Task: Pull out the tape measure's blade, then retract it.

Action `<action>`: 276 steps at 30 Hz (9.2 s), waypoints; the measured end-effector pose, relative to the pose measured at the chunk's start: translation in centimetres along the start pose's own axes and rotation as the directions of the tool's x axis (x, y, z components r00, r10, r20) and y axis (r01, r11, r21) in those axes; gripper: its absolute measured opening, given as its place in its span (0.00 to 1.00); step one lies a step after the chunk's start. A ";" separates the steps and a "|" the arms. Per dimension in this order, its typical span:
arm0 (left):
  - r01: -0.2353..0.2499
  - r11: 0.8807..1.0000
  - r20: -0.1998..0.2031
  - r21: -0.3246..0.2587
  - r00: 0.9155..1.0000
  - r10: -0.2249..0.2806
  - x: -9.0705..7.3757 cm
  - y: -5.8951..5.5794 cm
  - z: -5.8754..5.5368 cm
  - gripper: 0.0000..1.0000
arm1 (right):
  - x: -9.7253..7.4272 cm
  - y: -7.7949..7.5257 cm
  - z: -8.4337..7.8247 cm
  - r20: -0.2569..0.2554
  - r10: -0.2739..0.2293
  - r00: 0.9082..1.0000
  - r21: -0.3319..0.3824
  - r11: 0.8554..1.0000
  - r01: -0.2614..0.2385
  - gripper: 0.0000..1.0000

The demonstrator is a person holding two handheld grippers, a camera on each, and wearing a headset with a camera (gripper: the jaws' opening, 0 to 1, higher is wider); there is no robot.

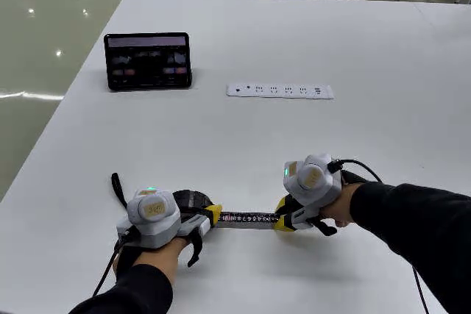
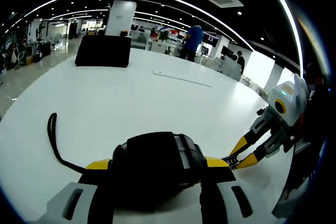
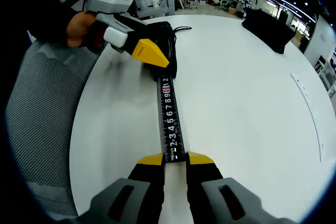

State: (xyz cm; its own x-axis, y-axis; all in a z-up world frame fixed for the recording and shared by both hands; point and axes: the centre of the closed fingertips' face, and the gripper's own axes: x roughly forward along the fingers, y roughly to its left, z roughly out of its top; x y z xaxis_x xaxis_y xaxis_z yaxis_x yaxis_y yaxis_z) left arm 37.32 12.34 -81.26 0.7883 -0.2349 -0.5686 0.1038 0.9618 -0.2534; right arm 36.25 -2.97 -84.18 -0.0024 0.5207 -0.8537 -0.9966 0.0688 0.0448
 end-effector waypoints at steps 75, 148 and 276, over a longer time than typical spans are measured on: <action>0.011 1.000 -0.004 -0.004 1.000 -0.011 -0.1 -0.1 0.0 0.62 | 2.8 0.8 5.0 0.092 0.013 0.996 0.021 1.000 -0.015 0.11; 0.020 1.000 -0.008 -0.019 1.000 -0.021 0.0 -0.1 -0.1 0.62 | 5.7 1.5 9.6 0.177 0.039 0.983 -0.004 0.999 -0.039 0.11; 0.293 0.870 -0.071 0.396 0.954 -0.290 -15.0 7.3 2.3 1.00 | -16.8 7.9 -11.0 0.238 -0.522 0.819 0.471 0.800 0.373 1.00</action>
State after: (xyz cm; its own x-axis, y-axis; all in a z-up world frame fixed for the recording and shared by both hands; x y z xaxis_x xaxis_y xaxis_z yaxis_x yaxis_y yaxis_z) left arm 27.62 23.24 -72.77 0.6794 -0.5128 -0.5249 0.5620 0.8235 -0.0772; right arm 27.50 -20.56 -75.21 0.5379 0.5932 -0.5990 -0.7591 0.6498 -0.0382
